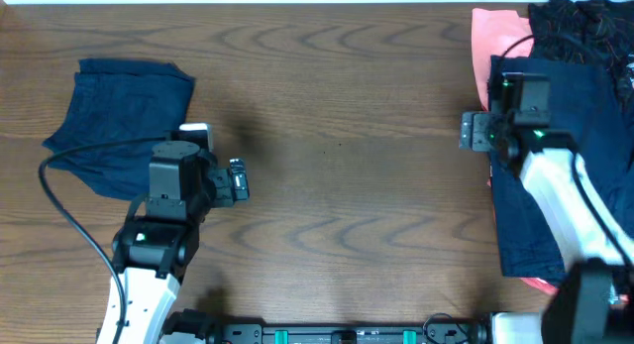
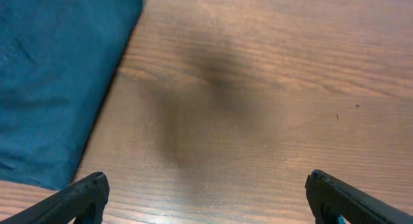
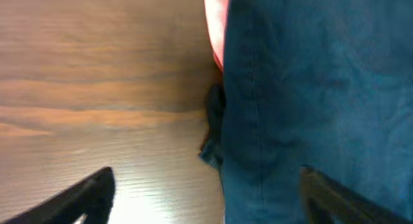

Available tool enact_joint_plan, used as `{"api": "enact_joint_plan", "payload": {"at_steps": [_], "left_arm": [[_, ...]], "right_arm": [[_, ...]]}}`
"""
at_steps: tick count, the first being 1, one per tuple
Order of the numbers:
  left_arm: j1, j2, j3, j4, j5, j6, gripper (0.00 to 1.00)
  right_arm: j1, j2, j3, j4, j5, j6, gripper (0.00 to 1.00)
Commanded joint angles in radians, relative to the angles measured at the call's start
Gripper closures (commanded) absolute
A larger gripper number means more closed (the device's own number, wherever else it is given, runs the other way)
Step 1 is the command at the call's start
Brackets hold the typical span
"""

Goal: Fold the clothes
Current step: 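Reach the right gripper to the navy shorts on the pile and grasp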

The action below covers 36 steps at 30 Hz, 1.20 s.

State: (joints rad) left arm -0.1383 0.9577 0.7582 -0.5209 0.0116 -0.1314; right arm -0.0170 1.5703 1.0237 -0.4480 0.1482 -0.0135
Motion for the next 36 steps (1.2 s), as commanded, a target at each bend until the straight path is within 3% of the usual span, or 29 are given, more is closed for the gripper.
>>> {"api": "enact_joint_plan", "payload": {"at_steps": [1, 4, 10, 18, 20, 22, 27, 33, 36], "left_arm": [[0.004, 0.005, 0.024, -0.002, 0.015, -0.008, 0.02], [0.004, 0.005, 0.024, -0.002, 0.015, -0.008, 0.02], [0.004, 0.005, 0.024, -0.002, 0.015, -0.008, 0.02], [0.004, 0.005, 0.024, -0.002, 0.015, -0.008, 0.02], [0.004, 0.005, 0.024, -0.002, 0.015, -0.008, 0.02], [0.004, 0.005, 0.024, -0.002, 0.015, -0.008, 0.02], [0.004, 0.005, 0.024, -0.002, 0.015, -0.008, 0.02], [0.004, 0.005, 0.024, 0.002, 0.015, -0.008, 0.02], [0.004, 0.005, 0.024, 0.002, 0.015, -0.008, 0.02]], "right_arm": [[-0.023, 0.095, 0.014, 0.027, 0.127, 0.037, 0.28], [-0.037, 0.163, 0.014, 0.054, 0.178, 0.095, 0.39], [-0.061, 0.214, 0.014, 0.108, 0.192, 0.193, 0.46], [-0.068, 0.216, 0.014, 0.119, 0.192, 0.2, 0.64], [-0.068, 0.215, 0.014, 0.119, 0.192, 0.2, 0.76], [-0.069, 0.214, 0.014, 0.115, 0.192, 0.2, 0.98], [-0.066, 0.179, 0.036, 0.06, 0.173, 0.2, 0.99], [-0.029, 0.016, 0.175, -0.169, 0.038, 0.166, 0.99], [-0.008, -0.054, 0.188, -0.189, 0.055, 0.166, 0.96]]}}
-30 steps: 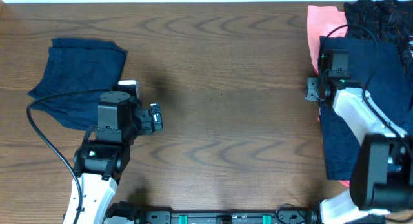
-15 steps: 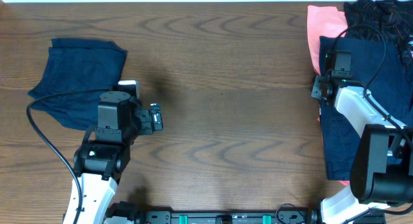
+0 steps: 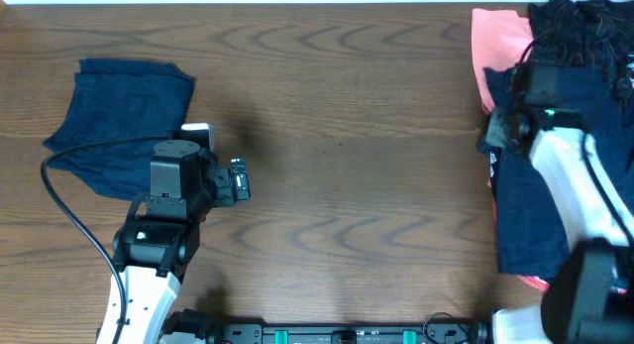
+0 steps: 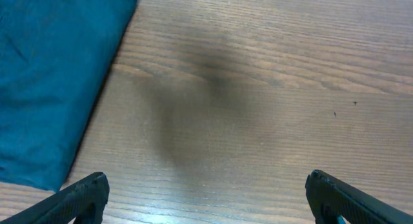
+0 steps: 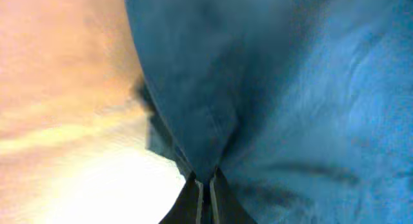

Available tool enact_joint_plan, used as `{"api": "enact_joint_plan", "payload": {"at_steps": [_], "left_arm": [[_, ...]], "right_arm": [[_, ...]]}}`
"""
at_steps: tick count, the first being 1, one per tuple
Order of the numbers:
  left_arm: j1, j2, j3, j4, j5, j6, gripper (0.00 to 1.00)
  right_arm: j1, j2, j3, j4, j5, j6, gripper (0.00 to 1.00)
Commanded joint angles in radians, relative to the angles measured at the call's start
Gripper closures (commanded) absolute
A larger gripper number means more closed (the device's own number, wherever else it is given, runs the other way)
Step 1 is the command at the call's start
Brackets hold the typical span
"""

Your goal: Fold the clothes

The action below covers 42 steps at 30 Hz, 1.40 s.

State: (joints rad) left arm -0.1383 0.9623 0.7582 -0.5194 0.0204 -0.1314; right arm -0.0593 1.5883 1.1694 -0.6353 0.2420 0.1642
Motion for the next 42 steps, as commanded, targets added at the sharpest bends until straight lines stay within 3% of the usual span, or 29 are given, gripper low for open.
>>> {"api": "enact_joint_plan", "payload": {"at_steps": [1, 6, 14, 20, 22, 25, 29, 35, 40, 42], "left_arm": [[0.004, 0.0, 0.024, 0.0, 0.006, -0.008, 0.02], [0.004, 0.0, 0.024, 0.0, 0.006, -0.008, 0.02], [0.004, 0.0, 0.024, -0.003, 0.006, -0.008, 0.02], [0.004, 0.0, 0.024, -0.003, 0.006, -0.008, 0.02], [0.004, 0.0, 0.024, -0.003, 0.006, -0.008, 0.02], [0.004, 0.0, 0.024, -0.003, 0.006, -0.008, 0.02], [0.004, 0.0, 0.024, -0.001, 0.006, -0.008, 0.02], [0.004, 0.003, 0.024, 0.035, 0.005, -0.008, 0.02], [0.004, 0.004, 0.024, 0.089, 0.006, -0.008, 0.02], [0.004, 0.004, 0.024, 0.099, 0.006, -0.008, 0.02]], "right_arm": [[0.034, -0.08, 0.04, -0.003, -0.04, -0.012, 0.96], [0.035, -0.06, 0.019, -0.039, -0.041, -0.008, 0.99], [0.035, 0.011, 0.009, -0.044, -0.06, -0.008, 0.81], [0.035, 0.042, 0.009, -0.028, -0.075, -0.008, 0.75], [0.034, 0.045, 0.009, -0.023, -0.075, -0.008, 0.78], [0.034, 0.045, 0.009, -0.016, -0.075, -0.008, 0.99], [0.035, 0.044, 0.01, 0.057, -0.163, -0.003, 0.99], [0.095, 0.039, 0.056, 0.161, -0.709, 0.016, 0.99], [0.22, 0.044, 0.057, 0.371, -0.631, 0.207, 0.98], [0.277, 0.051, 0.057, 0.397, -0.55, 0.213, 0.88]]}}
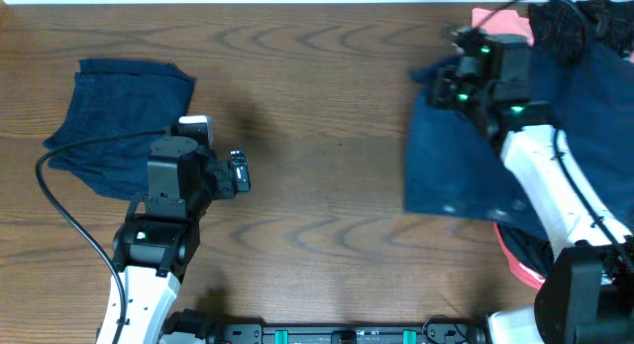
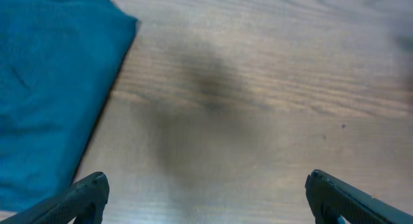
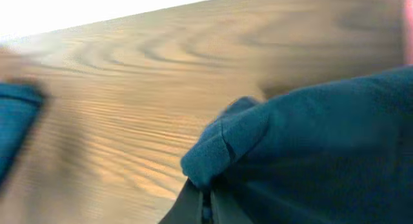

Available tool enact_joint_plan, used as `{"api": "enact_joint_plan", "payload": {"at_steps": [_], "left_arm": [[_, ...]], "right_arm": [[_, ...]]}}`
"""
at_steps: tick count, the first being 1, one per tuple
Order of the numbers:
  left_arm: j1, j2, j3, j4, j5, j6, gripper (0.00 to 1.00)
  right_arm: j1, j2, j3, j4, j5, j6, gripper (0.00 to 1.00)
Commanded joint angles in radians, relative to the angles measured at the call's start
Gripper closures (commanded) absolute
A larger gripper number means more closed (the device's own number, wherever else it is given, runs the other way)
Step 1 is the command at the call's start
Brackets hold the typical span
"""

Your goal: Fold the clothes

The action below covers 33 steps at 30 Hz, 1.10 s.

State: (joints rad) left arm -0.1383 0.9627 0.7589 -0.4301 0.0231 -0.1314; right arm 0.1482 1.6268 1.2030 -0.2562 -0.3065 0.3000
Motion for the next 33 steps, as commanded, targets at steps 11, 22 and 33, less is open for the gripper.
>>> {"api": "enact_joint_plan", "payload": {"at_steps": [11, 22, 33], "left_arm": [[-0.006, 0.029, 0.023, 0.009, 0.309, -0.067, 0.02], [-0.313, 0.351, 0.023, 0.231, 0.336, -0.327, 0.02], [-0.623, 0.691, 0.023, 0.591, 0.336, -0.657, 0.02]], "right_arm": [[0.106, 0.019, 0.025, -0.372, 0.544, -0.002, 0.01], [-0.137, -0.045, 0.027, -0.639, 0.557, -0.002, 0.01], [-0.273, -0.132, 0.027, -0.741, 0.557, -0.002, 0.01]]}}
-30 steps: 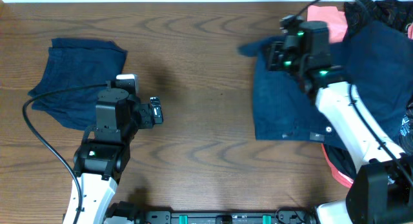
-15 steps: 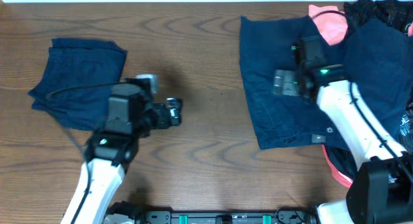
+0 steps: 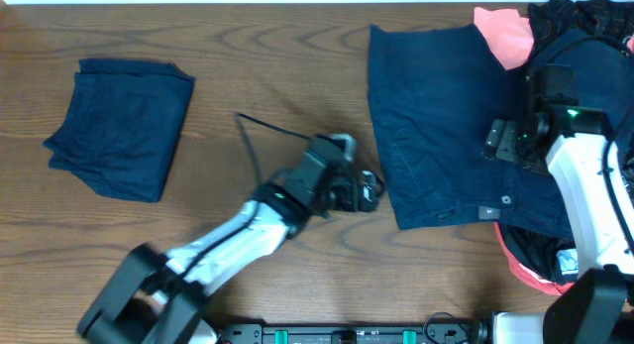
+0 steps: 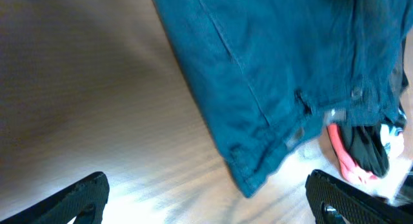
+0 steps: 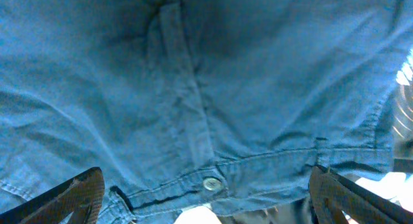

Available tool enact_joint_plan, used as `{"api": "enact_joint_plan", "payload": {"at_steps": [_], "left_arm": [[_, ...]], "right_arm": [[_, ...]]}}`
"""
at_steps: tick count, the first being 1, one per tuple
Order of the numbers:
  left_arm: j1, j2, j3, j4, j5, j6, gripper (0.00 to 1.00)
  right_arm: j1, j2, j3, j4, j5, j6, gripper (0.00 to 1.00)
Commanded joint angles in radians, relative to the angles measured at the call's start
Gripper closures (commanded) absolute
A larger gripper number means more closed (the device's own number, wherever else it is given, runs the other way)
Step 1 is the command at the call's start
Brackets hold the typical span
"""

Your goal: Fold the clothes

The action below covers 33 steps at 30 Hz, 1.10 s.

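A dark blue garment (image 3: 446,126) lies spread flat on the table at the right, its waistband with a button (image 5: 211,183) toward the front. My right gripper (image 3: 493,143) hovers open over that waistband (image 5: 271,166), holding nothing. My left gripper (image 3: 369,191) is open at mid-table, just left of the garment's front left corner (image 4: 251,182), apart from it. A folded dark blue garment (image 3: 121,126) lies at the far left.
A pile of clothes sits at the right edge: a pink piece (image 3: 500,32) and black fabric (image 3: 584,17) at the back, more pink (image 3: 525,270) at the front under the blue garment. The left arm's black cable (image 3: 272,128) crosses the bare wooden table (image 3: 277,66).
My right gripper, then shut on the blue garment's edge and holding it up, is now open above it; the garment lies flat. My left arm has moved from beside the folded garment to mid-table.
My right gripper stood open at the edge of the blue garment on the pile, then was shut on that edge, then held it lifted to the left of the pile. Now the garment is spread out and released. My left arm stayed put until this moment.
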State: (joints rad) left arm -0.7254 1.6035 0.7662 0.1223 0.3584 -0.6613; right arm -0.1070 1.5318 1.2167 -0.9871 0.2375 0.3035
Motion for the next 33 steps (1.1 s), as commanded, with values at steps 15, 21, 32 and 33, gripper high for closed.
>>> {"api": "enact_joint_plan", "payload": {"at_steps": [15, 21, 32, 33], "left_arm": [[-0.215, 0.29, 0.016, 0.406, -0.013, -0.389, 0.37], [-0.219, 0.309, 0.016, 0.435, -0.057, -0.372, 0.94], [0.198, -0.063, 0.024, -0.164, 0.036, 0.125, 0.94], [0.264, -0.114, 0.028, -0.216, 0.011, 0.157, 0.94]], "right_arm": [[-0.024, -0.087, 0.014, -0.062, 0.013, -0.005, 0.01], [-0.024, -0.087, 0.014, -0.074, 0.012, -0.005, 0.01], [-0.026, -0.087, 0.014, -0.088, 0.013, -0.006, 0.01], [-0.026, -0.087, 0.014, -0.089, 0.013, -0.005, 0.01]]}}
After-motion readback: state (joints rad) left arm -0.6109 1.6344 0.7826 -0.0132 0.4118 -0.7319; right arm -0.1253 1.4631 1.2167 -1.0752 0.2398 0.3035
